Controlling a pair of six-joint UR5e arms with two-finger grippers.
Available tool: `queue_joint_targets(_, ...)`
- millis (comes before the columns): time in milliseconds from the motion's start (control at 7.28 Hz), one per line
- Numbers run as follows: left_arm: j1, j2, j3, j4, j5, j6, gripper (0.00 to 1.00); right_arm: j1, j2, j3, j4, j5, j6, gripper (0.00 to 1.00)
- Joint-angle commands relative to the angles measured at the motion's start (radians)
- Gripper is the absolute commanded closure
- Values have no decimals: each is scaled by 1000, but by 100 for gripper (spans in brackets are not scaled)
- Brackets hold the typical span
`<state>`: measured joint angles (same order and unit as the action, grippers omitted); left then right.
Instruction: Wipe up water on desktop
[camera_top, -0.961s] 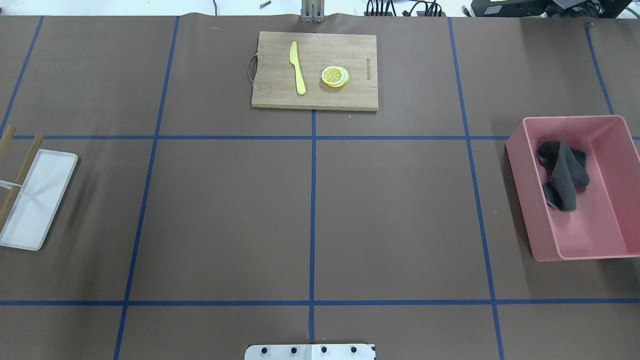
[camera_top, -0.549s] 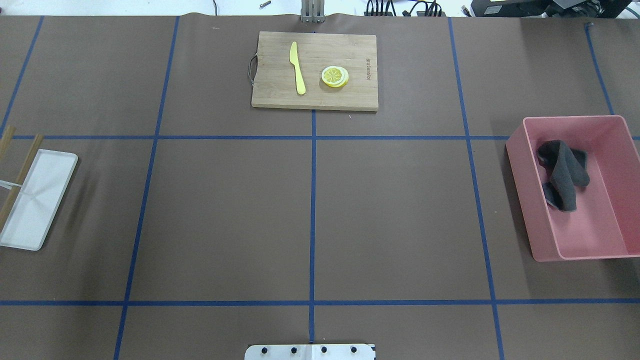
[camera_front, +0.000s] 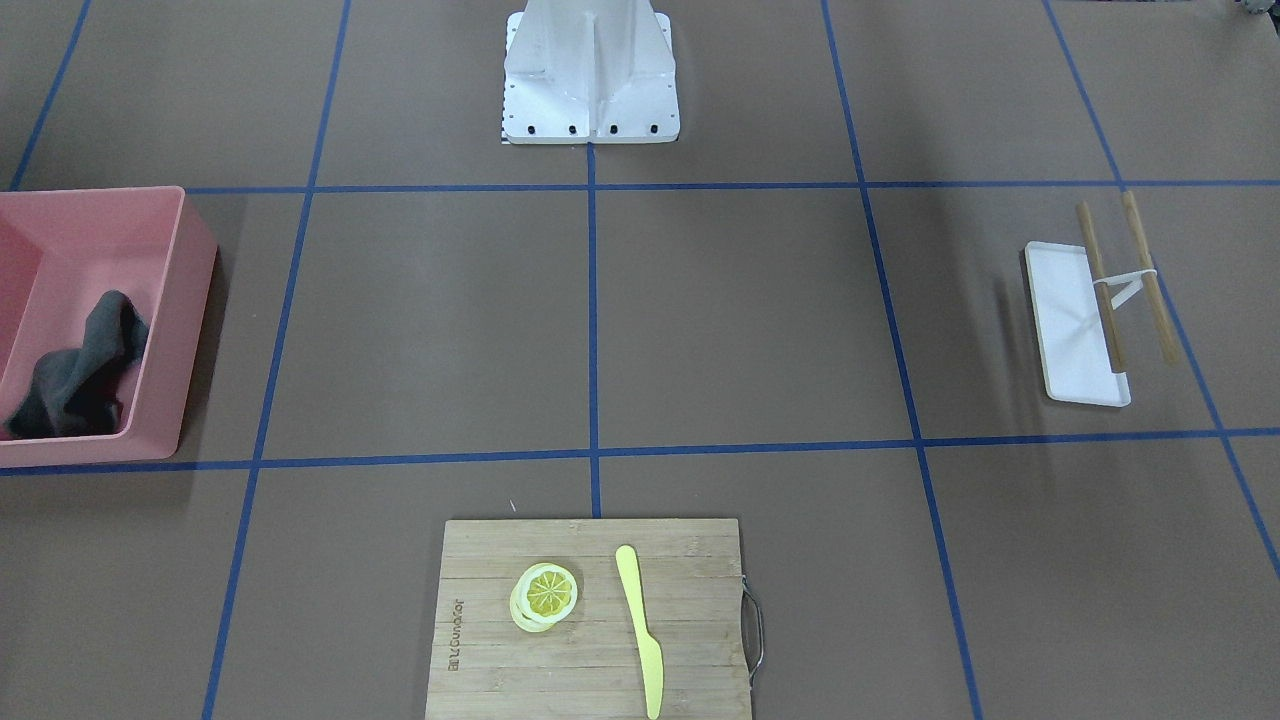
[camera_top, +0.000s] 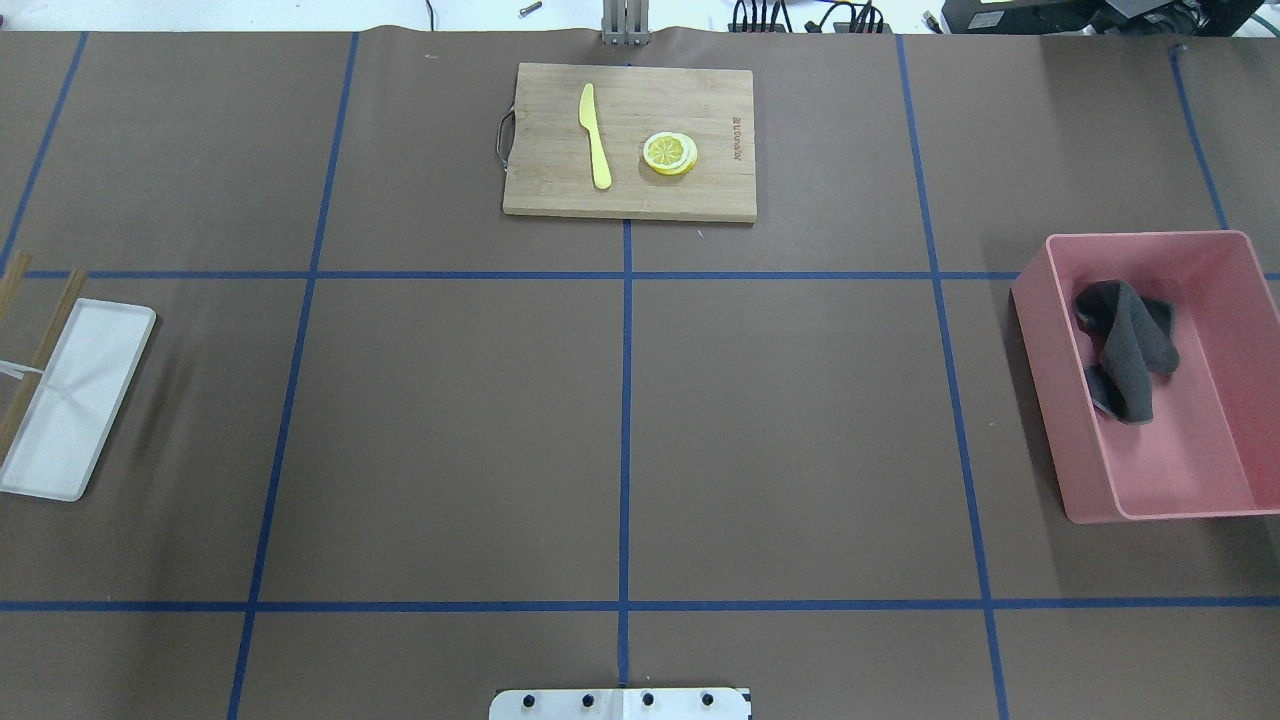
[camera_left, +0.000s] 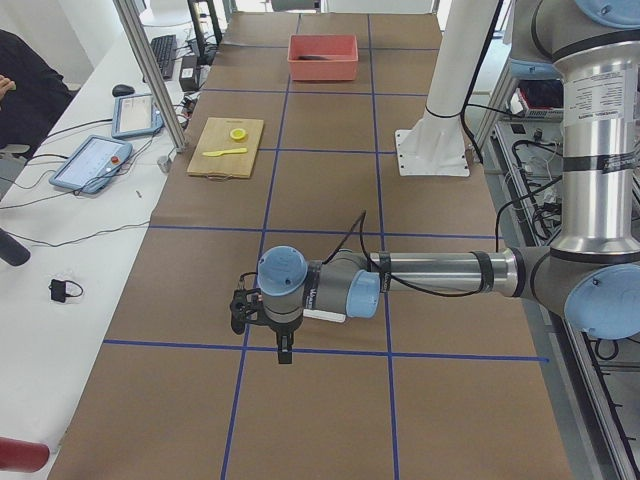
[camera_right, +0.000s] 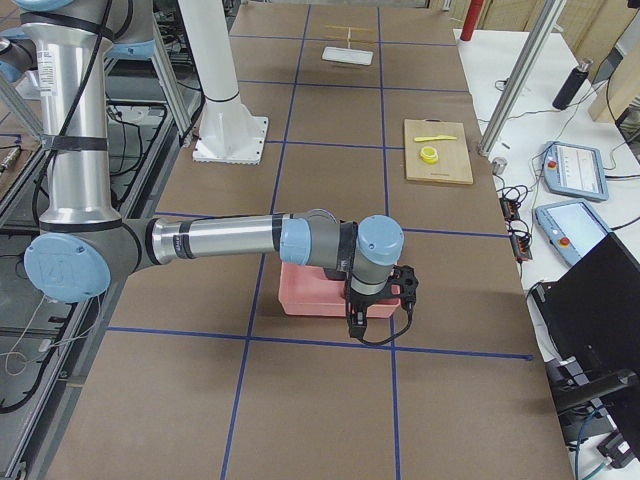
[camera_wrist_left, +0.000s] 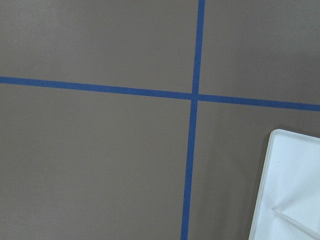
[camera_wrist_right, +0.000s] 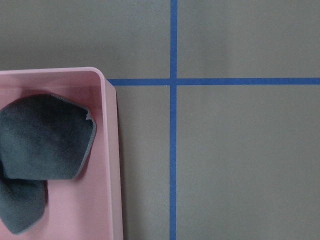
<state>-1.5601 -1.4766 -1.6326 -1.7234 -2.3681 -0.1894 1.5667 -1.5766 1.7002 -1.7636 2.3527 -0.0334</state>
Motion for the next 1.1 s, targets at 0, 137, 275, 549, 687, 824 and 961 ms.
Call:
queue_joint_targets(0, 0, -14, -6, 33, 29, 1, 1, 1, 3, 2, -8, 0, 0, 0)
queue_joint_targets(137, 2, -34, -12, 71, 29, 1, 1, 1, 1, 4, -8, 0, 1, 0)
queue_joint_targets(275, 0, -40, -13, 94, 30, 2, 1, 3, 1, 4, -8, -3, 1, 0)
queue_joint_targets(549, 0, -39, -12, 94, 30, 4, 1, 3, 1, 4, -8, -4, 1, 0)
queue_joint_targets(687, 0, -37, -12, 94, 30, 4, 1, 3, 1, 3, -8, -4, 1, 0)
queue_joint_targets(824, 0, -39, -12, 94, 30, 2, 1, 3, 3, 4, -8, -6, 1, 0)
queue_joint_targets(961, 0, -42, -9, 94, 30, 2, 1, 3, 4, 3, -8, -7, 1, 0)
